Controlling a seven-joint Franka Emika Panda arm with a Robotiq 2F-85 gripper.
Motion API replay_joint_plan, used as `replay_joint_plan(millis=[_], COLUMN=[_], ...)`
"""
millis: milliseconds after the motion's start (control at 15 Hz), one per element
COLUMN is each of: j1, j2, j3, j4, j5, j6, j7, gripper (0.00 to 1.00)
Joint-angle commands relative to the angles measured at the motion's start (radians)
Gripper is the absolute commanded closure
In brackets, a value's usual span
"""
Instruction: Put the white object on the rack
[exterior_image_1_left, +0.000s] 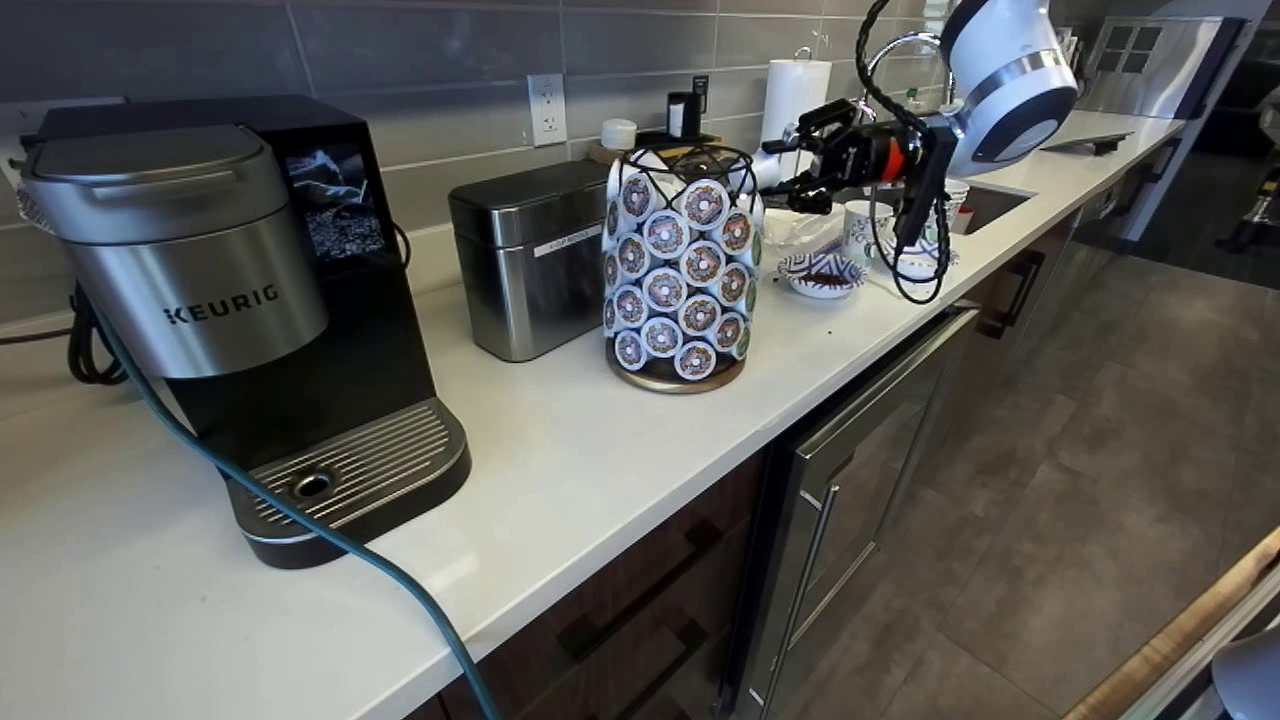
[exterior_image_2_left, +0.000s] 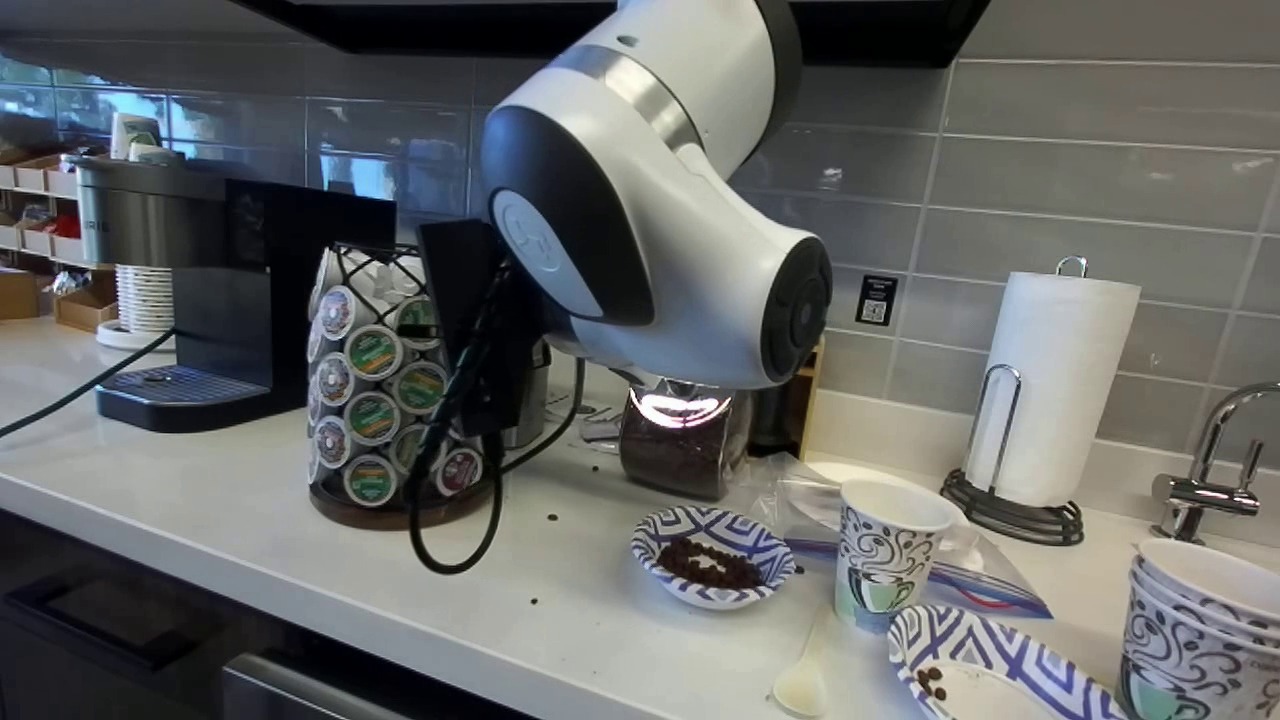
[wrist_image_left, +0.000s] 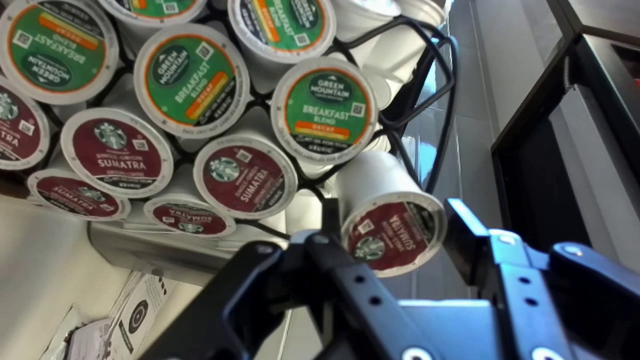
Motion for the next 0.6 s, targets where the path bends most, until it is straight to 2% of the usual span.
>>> replay_joint_plan(millis=[0,533], j1=[0.01,0.014], j2=[0.032,0.059], j3=[-0.005,-0.005], j4=[0.021,0.038], j5=[0.032,0.032], j6=[-0.042,-0.079], j7=[0.049,0.108], gripper=[0.72,0.72])
